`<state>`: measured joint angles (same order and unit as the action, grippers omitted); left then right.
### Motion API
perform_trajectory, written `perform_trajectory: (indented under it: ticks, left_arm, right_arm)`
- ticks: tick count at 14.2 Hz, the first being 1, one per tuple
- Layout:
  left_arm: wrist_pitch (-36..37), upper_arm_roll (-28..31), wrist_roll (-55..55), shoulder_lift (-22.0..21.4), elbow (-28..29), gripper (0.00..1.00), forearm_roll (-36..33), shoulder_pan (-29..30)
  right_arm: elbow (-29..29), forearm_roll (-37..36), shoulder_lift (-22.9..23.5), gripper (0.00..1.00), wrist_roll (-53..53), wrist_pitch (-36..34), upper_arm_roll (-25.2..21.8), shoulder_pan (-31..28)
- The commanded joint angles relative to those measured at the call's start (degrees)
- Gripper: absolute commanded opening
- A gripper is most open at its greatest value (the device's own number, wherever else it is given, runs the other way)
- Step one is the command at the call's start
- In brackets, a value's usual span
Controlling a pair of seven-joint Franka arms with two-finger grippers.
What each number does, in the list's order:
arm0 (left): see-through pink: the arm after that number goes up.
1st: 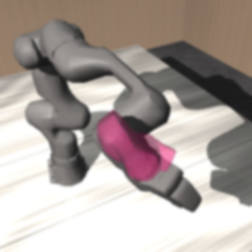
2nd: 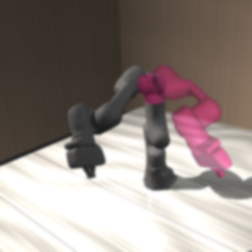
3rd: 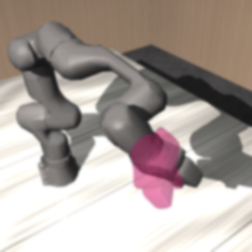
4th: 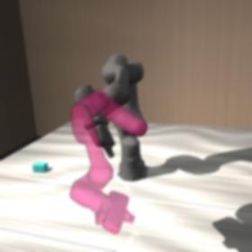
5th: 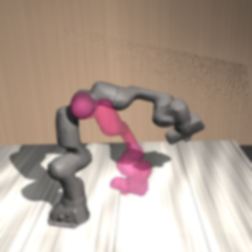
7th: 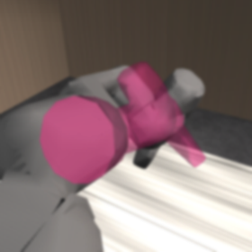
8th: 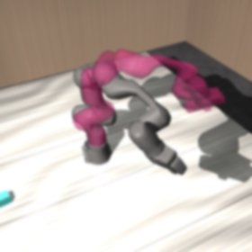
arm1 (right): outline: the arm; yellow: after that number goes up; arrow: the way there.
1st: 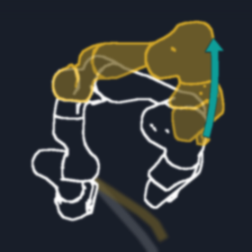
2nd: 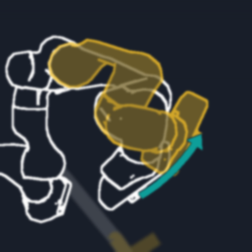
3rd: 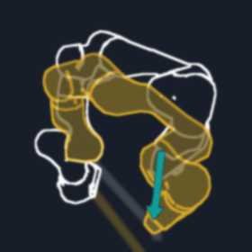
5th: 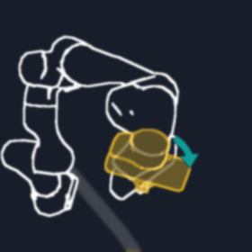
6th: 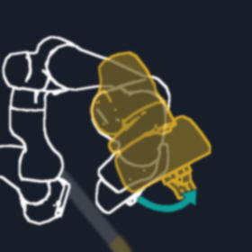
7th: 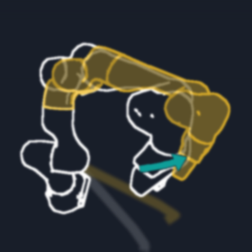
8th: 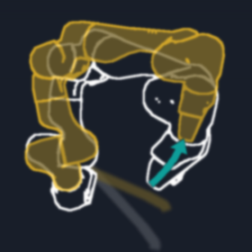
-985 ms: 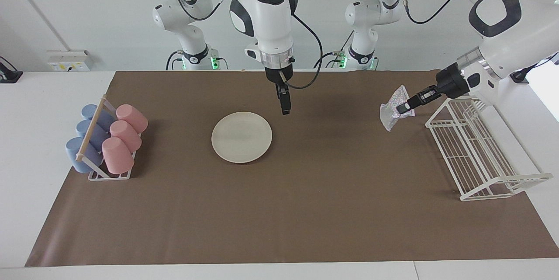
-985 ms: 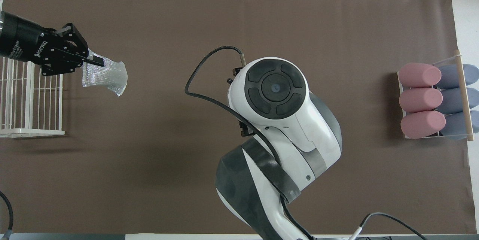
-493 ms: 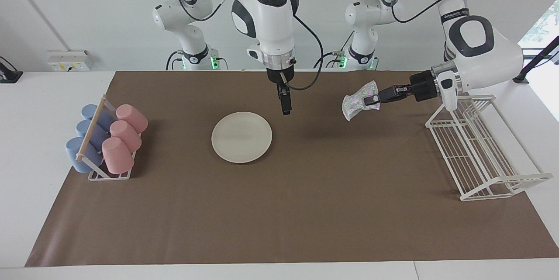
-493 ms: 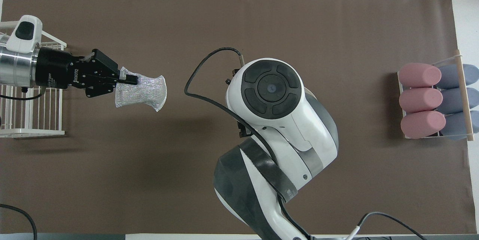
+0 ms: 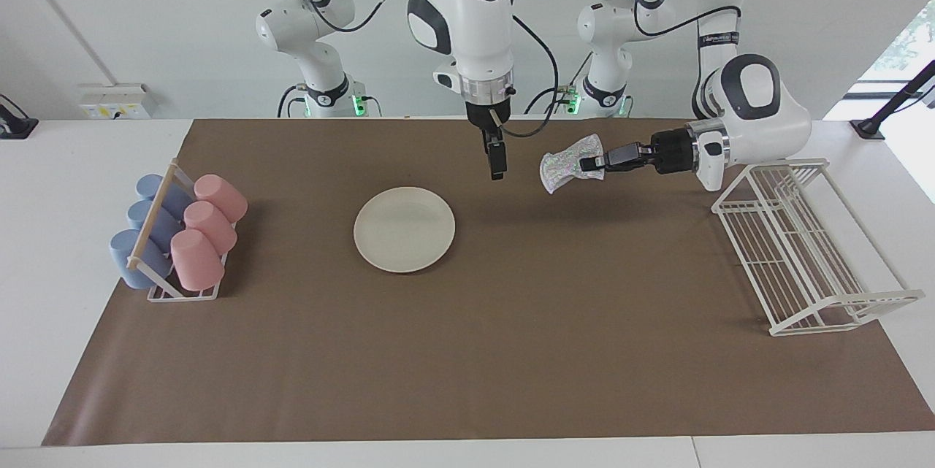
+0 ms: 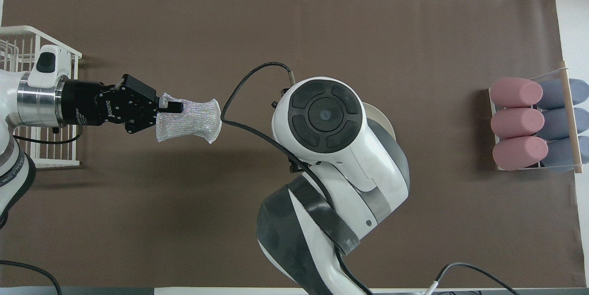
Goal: Wipe plate with sponge
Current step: 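Extend the scrubber with the left gripper while the right gripper grasps it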
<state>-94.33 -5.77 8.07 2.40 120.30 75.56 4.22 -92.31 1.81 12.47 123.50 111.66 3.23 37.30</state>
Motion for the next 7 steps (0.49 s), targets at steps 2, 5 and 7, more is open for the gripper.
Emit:
perform_trajectory:
  ticks: [2, 5, 7]
  left_arm:
    - [-0.94, 0.49, 9.66, -1.52, 4.23, 0.00, 1.60, -2.63]
    - [-1.38, 0.41, 11.35, -1.53, 5.03, 0.00, 3.18, -3.16]
    - [-2.42, 0.49, 11.35, -1.61, 5.65, 0.00, 4.68, -4.30]
  right_arm:
    - [-1.38, -0.15, -0.51, 1.00, 1.04, 0.40, 0.11, -0.21]
    - [-1.21, 0.82, -0.43, 1.00, 1.22, 2.67, 0.19, -0.12]
    - [-1.82, 2.66, -0.43, 1.00, 1.31, 4.97, 0.19, -0.03]
